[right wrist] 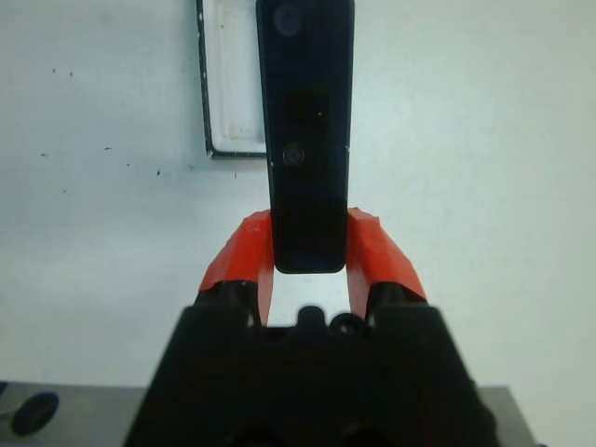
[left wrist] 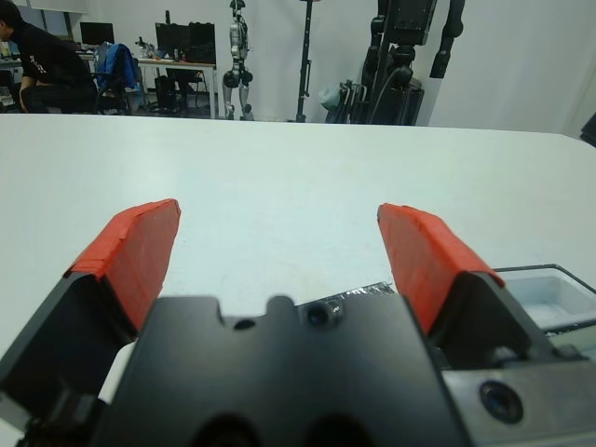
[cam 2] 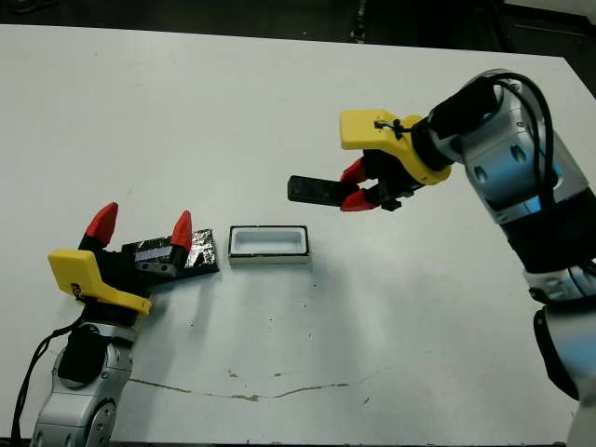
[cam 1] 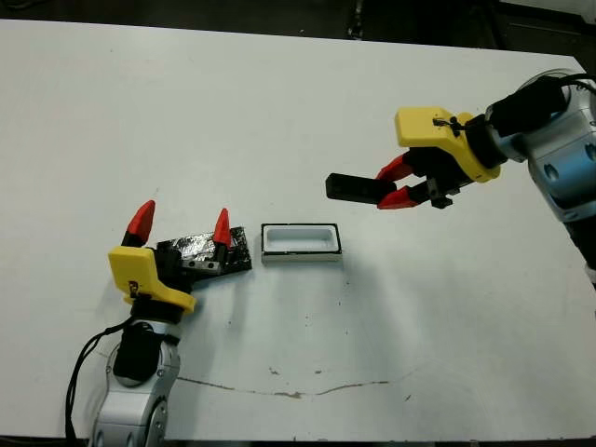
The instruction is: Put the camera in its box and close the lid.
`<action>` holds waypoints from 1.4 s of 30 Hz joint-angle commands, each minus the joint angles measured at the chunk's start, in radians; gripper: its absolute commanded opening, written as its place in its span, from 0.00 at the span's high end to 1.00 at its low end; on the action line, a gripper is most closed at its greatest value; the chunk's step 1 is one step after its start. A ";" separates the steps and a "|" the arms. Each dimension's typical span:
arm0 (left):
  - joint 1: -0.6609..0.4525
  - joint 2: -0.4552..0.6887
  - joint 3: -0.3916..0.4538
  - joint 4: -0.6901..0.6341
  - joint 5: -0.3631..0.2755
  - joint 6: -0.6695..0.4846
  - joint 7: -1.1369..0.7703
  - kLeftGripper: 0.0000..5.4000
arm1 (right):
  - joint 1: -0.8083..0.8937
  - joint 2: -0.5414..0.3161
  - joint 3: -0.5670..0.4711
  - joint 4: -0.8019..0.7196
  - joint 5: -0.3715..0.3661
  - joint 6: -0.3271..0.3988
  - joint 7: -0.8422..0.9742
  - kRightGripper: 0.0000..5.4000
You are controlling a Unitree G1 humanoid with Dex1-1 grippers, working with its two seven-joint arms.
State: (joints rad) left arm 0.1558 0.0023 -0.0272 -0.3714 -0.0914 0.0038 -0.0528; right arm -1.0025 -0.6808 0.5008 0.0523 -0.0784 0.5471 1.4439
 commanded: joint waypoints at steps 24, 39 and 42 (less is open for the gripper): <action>0.018 -0.009 -0.019 -0.014 0.010 0.038 0.017 0.00 | -0.196 0.200 0.214 0.152 -0.182 -0.174 0.082 0.69; 0.031 -0.043 -0.042 -0.021 0.012 0.066 0.055 0.00 | -0.181 0.251 0.232 0.203 -0.239 -0.140 0.119 0.69; 0.030 -0.045 -0.042 -0.019 0.010 0.068 0.054 0.00 | -0.168 0.254 0.233 0.201 -0.258 -0.112 0.104 0.69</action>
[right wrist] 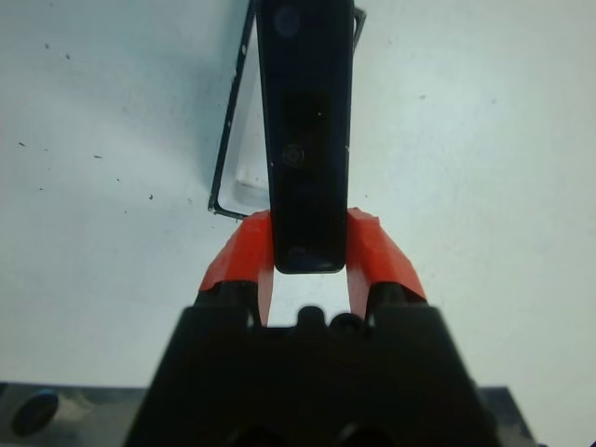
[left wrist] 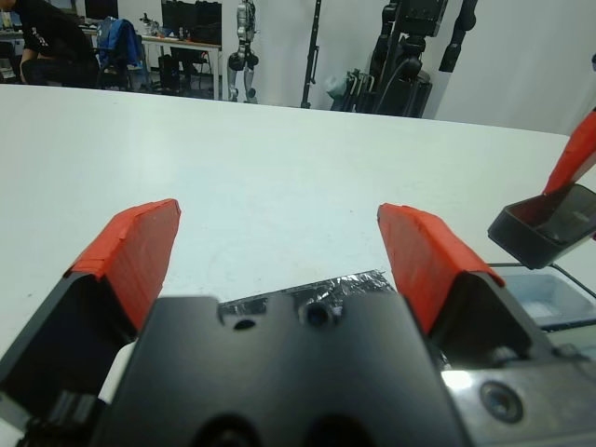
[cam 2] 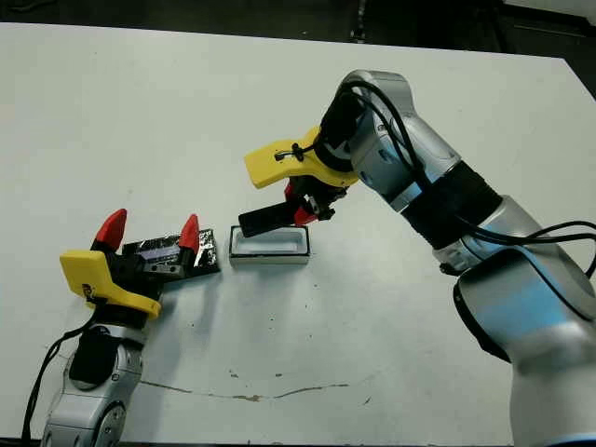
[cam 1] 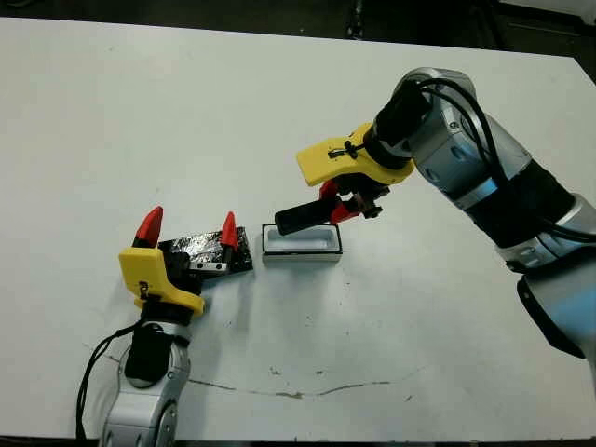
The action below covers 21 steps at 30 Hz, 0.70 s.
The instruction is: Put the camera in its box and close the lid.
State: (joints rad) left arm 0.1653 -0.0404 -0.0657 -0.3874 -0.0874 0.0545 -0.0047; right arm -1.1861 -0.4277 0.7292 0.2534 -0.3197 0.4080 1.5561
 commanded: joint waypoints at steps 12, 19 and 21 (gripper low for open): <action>0.029 -0.006 -0.001 -0.008 -0.001 0.021 0.008 0.00 | 0.060 -0.013 0.014 -0.078 -0.087 0.141 -0.066 0.69; 0.031 -0.005 -0.003 -0.008 0.001 0.014 0.008 0.00 | 0.087 -0.027 0.021 -0.122 -0.108 0.093 -0.054 0.69; 0.031 -0.005 -0.002 -0.010 0.002 0.016 0.009 0.00 | 0.090 -0.029 0.027 -0.138 -0.114 0.097 -0.043 0.69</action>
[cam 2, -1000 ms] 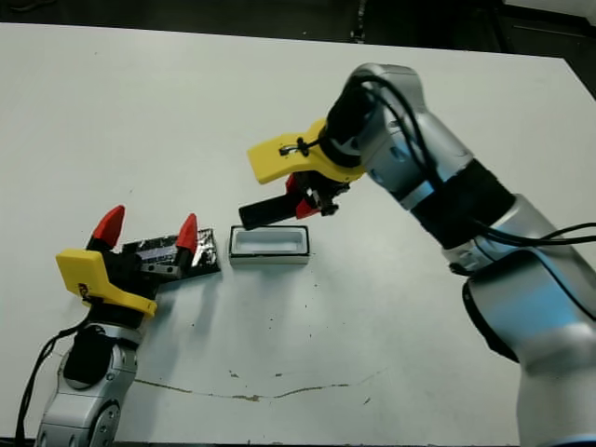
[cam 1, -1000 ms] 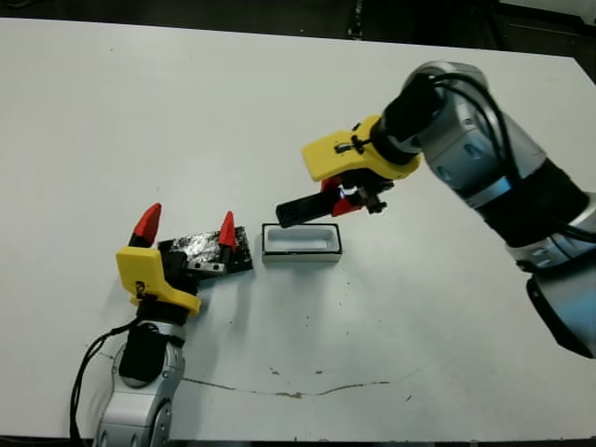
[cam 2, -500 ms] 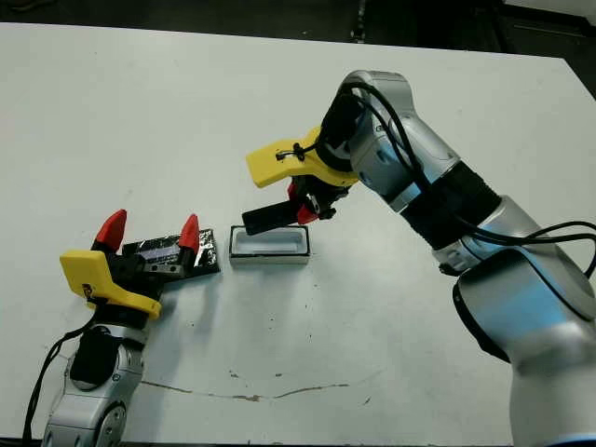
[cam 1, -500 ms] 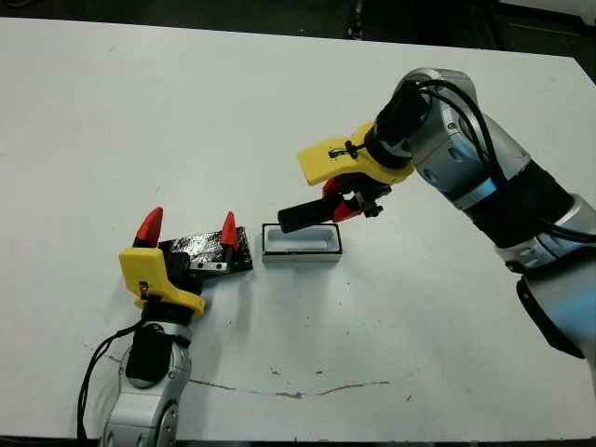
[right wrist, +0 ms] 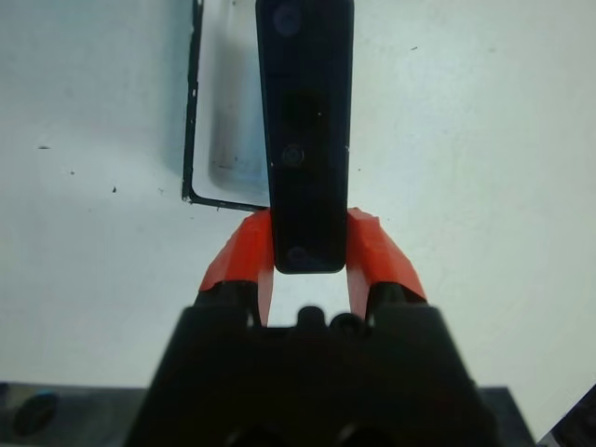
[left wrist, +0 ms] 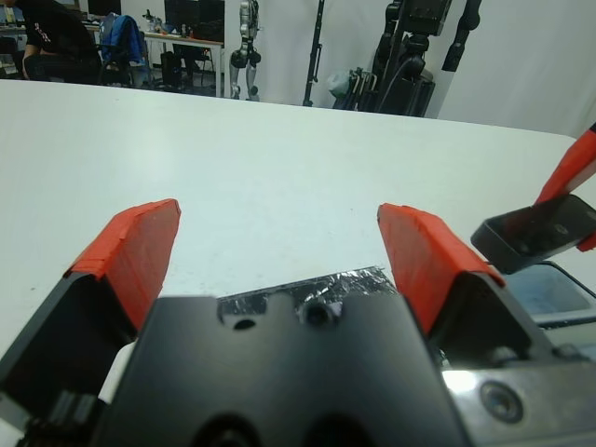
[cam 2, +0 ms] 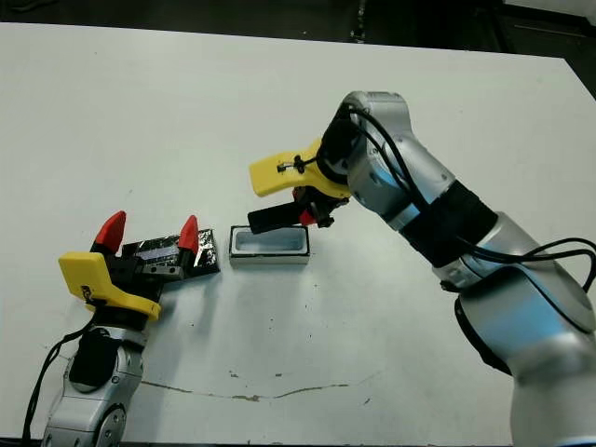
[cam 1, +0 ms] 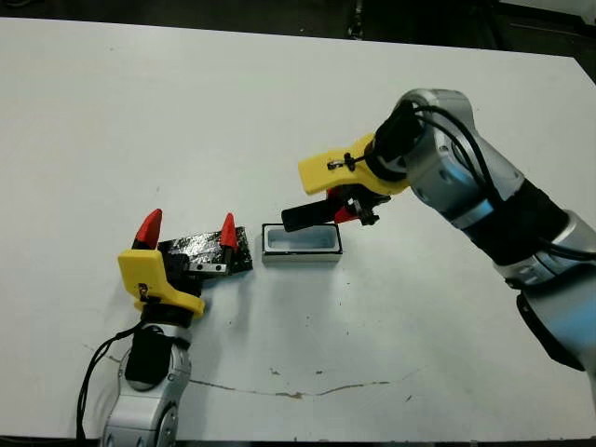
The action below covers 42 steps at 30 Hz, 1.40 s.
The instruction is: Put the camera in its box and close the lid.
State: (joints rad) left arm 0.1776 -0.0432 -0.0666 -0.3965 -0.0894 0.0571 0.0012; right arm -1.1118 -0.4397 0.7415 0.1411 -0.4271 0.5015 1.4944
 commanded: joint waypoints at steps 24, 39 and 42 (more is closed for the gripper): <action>0.022 -0.006 -0.004 -0.008 -0.004 0.019 0.002 0.00 | 0.050 -0.018 0.021 -0.064 -0.034 -0.026 0.027 0.69; 0.018 -0.003 -0.005 -0.006 0.001 0.018 0.002 0.00 | 0.037 0.007 0.005 -0.043 -0.034 0.000 -0.024 0.69; 0.018 0.000 -0.006 -0.007 0.008 0.019 0.003 0.00 | 0.036 0.012 0.008 -0.035 -0.037 0.002 -0.019 0.69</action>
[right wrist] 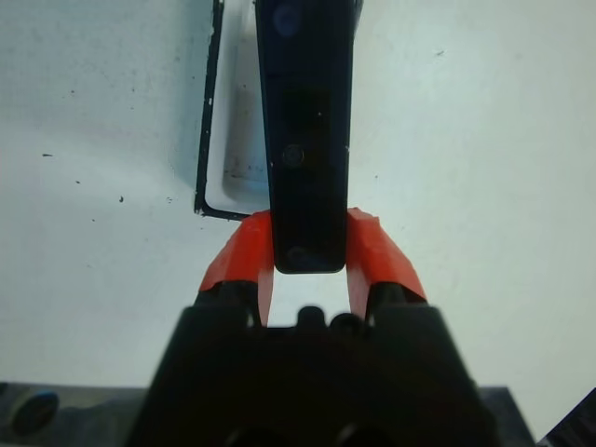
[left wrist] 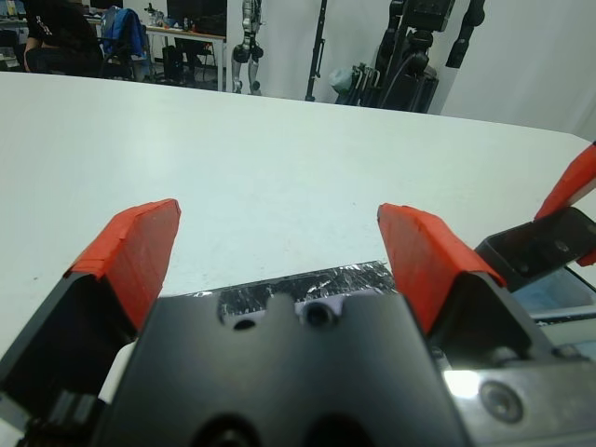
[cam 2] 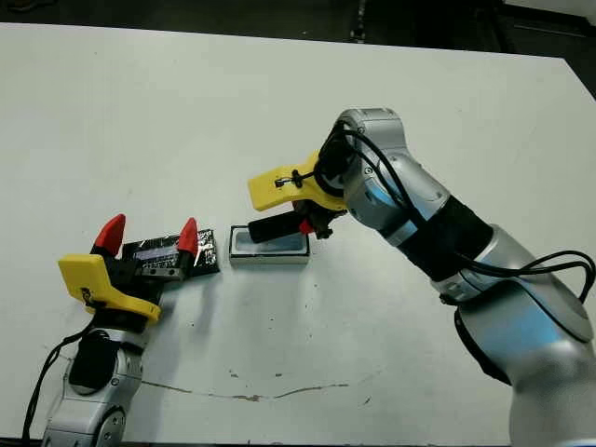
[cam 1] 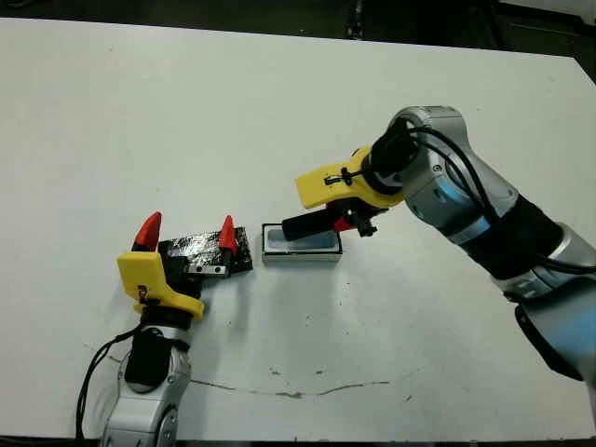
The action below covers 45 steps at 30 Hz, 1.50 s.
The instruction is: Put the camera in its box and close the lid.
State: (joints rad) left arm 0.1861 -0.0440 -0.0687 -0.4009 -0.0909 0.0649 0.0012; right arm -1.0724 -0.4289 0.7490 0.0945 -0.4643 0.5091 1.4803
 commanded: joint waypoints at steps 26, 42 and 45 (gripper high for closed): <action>0.020 -0.015 -0.010 0.000 -0.002 -0.002 0.010 0.00 | 0.044 -0.002 0.043 -0.006 -0.032 -0.139 -0.015 0.69; 0.022 -0.013 -0.010 0.002 0.003 -0.004 0.010 0.00 | 0.025 0.020 0.049 -0.037 0.026 -0.182 0.102 0.69; 0.023 -0.011 -0.011 0.005 0.007 -0.010 0.008 0.00 | 0.026 0.023 0.050 -0.023 0.032 -0.161 0.118 0.69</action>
State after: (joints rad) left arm 0.1945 -0.0528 -0.0794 -0.4037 -0.0915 0.0623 0.0048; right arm -1.0692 -0.4224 0.7709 0.0820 -0.4784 0.3564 1.5266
